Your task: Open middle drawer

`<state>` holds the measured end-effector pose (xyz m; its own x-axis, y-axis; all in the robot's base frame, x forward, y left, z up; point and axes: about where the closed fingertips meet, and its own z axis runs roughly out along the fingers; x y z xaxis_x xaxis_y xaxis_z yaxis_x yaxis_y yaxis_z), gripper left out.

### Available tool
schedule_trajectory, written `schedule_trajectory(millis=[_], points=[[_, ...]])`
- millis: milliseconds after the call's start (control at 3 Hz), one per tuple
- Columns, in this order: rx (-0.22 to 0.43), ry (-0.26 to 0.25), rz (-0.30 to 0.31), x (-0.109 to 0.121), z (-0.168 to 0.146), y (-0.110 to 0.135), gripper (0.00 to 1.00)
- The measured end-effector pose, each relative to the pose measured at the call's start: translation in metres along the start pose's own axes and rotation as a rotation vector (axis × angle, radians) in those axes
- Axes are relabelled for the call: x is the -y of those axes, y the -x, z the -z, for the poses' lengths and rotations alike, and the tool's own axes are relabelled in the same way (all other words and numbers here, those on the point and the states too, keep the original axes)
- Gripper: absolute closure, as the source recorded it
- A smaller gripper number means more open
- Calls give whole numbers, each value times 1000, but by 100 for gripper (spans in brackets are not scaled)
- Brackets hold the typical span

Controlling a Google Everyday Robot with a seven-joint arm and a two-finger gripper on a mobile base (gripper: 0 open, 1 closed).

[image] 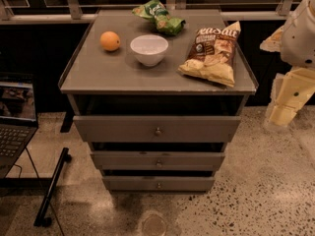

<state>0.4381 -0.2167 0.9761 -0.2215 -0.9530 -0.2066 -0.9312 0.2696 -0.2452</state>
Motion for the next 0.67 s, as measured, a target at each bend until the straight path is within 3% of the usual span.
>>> schedule_trajectory(millis=[333,667], points=[[6,-16,-3,0,2,0,0],[57,-30,-32,-20,-11,-18,0]])
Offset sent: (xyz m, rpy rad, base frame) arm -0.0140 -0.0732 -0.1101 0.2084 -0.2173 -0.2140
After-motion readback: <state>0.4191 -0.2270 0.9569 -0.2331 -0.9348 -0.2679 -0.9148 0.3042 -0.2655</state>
